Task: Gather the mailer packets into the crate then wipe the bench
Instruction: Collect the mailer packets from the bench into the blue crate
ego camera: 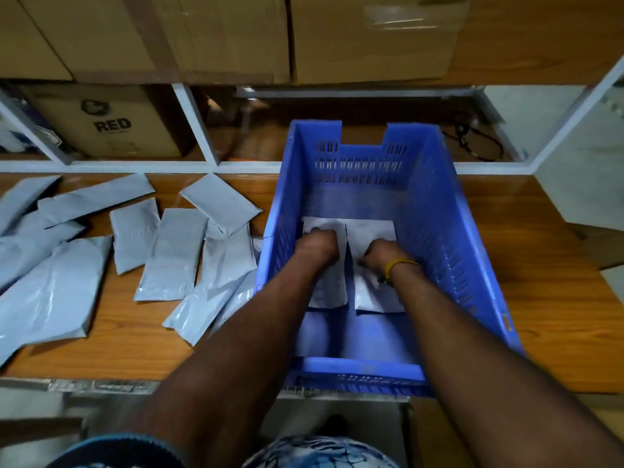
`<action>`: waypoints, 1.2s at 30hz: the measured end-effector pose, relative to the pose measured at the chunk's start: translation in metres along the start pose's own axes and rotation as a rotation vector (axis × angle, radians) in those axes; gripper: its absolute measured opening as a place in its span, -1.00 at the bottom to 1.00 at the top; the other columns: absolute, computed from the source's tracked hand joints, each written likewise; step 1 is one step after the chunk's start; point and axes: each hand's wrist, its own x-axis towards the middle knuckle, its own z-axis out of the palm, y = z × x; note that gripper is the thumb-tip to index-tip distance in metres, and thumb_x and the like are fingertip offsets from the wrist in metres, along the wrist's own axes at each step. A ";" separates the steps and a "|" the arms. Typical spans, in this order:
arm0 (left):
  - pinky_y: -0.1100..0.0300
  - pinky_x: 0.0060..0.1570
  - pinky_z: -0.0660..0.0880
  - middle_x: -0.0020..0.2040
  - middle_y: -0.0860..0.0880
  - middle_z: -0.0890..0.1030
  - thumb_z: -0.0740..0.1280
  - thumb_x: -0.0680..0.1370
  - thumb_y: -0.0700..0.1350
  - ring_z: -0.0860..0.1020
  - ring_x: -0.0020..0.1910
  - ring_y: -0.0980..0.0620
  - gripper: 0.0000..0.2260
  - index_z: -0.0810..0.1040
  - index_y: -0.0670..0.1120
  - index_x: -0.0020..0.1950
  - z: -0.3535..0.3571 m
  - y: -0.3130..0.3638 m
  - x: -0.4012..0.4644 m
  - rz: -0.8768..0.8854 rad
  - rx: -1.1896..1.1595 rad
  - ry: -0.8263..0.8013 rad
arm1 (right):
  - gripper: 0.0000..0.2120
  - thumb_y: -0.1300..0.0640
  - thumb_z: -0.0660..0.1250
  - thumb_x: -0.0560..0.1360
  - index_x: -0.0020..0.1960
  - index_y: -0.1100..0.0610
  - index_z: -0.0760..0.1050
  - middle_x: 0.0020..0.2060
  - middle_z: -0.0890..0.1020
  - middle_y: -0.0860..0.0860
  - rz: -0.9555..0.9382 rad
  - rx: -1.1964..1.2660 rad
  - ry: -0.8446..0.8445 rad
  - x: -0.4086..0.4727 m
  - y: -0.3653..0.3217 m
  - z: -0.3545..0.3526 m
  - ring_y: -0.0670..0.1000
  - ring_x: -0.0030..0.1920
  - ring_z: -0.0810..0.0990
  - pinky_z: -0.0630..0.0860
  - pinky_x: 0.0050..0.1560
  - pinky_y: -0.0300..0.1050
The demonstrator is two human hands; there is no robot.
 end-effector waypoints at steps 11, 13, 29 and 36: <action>0.19 -0.26 0.50 -0.17 0.08 0.66 0.30 0.52 -0.14 0.56 -0.32 0.14 -0.84 0.64 0.05 0.01 -0.064 -0.081 -0.111 0.266 -0.800 0.950 | -0.85 -0.06 0.32 0.54 -0.13 -0.02 0.54 -0.20 0.64 -0.05 -0.378 0.479 0.713 -0.098 -0.090 -0.056 0.05 -0.11 0.63 0.55 -0.18 -0.06; 0.20 -0.28 0.51 -0.14 0.09 0.65 0.30 0.53 -0.15 0.56 -0.34 0.18 -0.85 0.63 0.05 -0.01 -0.054 -0.121 -0.111 0.130 -0.848 1.000 | -0.87 -0.05 0.33 0.53 -0.15 -0.03 0.53 -0.23 0.63 -0.07 -0.477 0.526 0.725 -0.108 -0.116 -0.046 0.02 -0.14 0.63 0.58 -0.17 0.00; -0.06 0.15 0.45 0.27 -0.18 0.46 0.24 0.60 0.06 0.44 0.23 -0.24 -0.67 0.46 -0.01 0.33 -0.010 -0.292 -0.040 -0.230 -0.259 0.501 | -0.58 -0.09 0.28 0.55 0.34 0.07 0.43 0.34 0.37 0.21 -0.287 -0.162 0.173 -0.049 -0.295 0.095 0.29 0.35 0.38 0.42 0.30 0.15; -0.25 0.16 0.45 0.32 -0.21 0.38 0.13 0.61 0.18 0.39 0.27 -0.30 -0.57 0.42 -0.04 0.35 0.011 -0.307 -0.019 -0.192 -0.093 0.489 | -0.40 -0.27 0.27 0.50 0.40 0.04 0.33 0.50 0.11 0.31 -0.125 -0.262 0.252 -0.026 -0.292 0.146 0.37 0.44 0.16 0.18 0.41 0.26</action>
